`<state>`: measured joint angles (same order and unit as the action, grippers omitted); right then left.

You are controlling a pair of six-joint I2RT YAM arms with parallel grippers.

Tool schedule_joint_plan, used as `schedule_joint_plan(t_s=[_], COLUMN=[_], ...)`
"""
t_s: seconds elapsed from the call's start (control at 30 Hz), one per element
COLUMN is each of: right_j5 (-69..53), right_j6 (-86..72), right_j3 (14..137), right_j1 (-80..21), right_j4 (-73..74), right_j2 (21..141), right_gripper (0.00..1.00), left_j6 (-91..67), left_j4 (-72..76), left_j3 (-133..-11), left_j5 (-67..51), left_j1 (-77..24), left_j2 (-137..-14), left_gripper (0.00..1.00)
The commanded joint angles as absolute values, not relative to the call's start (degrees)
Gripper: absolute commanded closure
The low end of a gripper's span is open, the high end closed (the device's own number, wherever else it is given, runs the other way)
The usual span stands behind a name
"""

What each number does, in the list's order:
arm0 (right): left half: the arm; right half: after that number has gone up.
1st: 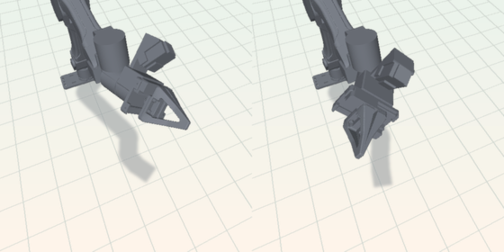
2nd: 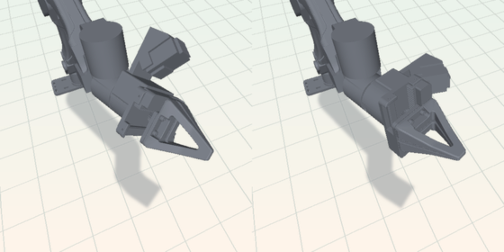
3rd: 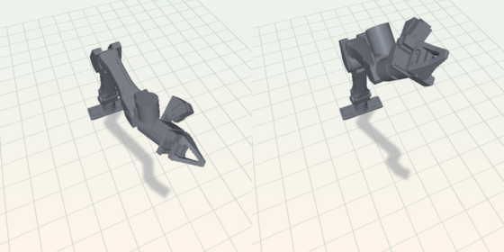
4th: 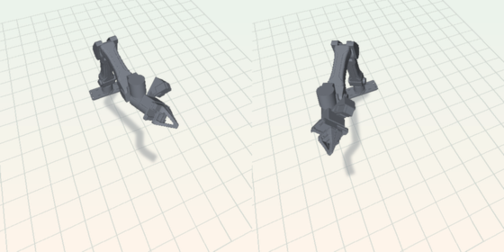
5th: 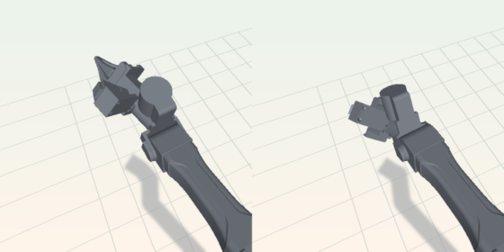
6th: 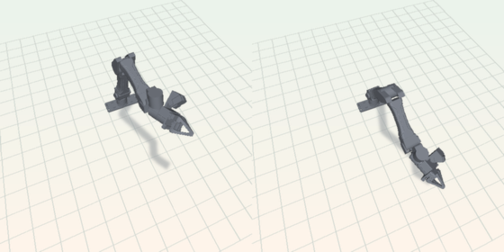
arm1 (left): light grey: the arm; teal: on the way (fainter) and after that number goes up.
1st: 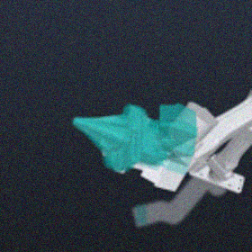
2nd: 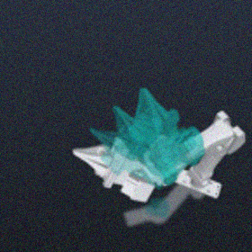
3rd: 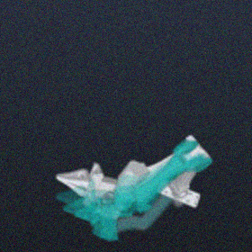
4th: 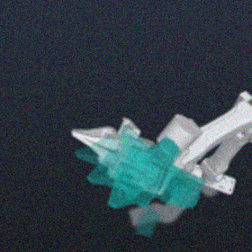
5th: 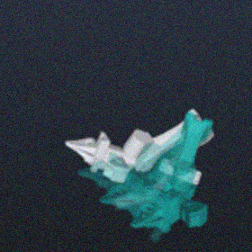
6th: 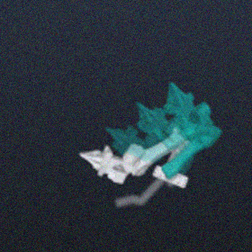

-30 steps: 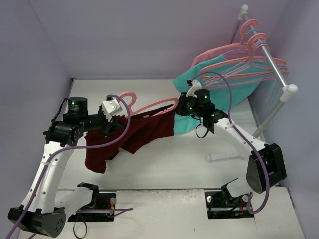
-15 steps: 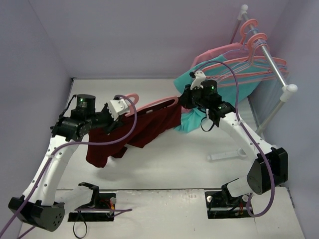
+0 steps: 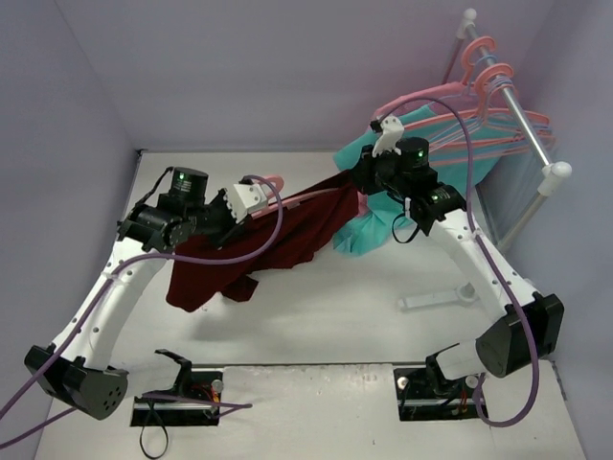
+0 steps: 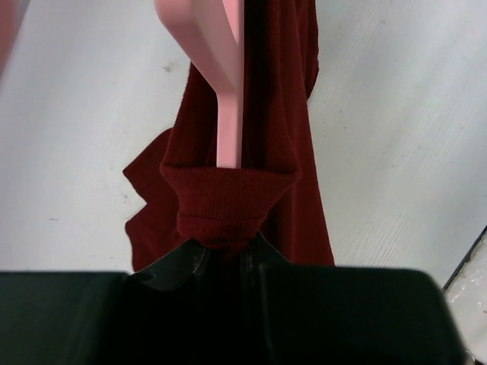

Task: Place the t-shirt on the hanger

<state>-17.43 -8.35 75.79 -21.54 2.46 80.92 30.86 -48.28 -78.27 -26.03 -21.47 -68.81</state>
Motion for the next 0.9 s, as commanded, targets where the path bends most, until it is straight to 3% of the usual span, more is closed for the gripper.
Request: schedule_joint_plan(t_s=[0.0,0.23,0.37,0.87], right_j5=[-12.7,-13.5,-7.8,-6.4], right_j6=[-4.4,2.7,7.0,5.4], right_j3=[84.1,101.3,105.7,87.2], right_j1=[-25.1,-37.4,-44.8,-45.8], right_j4=[-1.7,-1.6,-1.7,-1.8], right_j2=[77.3,82.6,84.8,80.5], right_gripper=[1.00,1.00,1.00,0.98], left_j6=[31.3,31.8,30.5,23.2], left_j4=[-51.4,-51.5,-51.3,-29.9], left_j3=[-86.8,-104.7,-108.8,-78.6], left_j5=[-22.7,-24.8,-21.5,-30.8], left_j1=[-21.7,-22.1,-22.2,-21.6], left_j2=[-69.3,-72.5,-72.8,-59.8], left_gripper=[1.00,1.00,1.00,1.00])
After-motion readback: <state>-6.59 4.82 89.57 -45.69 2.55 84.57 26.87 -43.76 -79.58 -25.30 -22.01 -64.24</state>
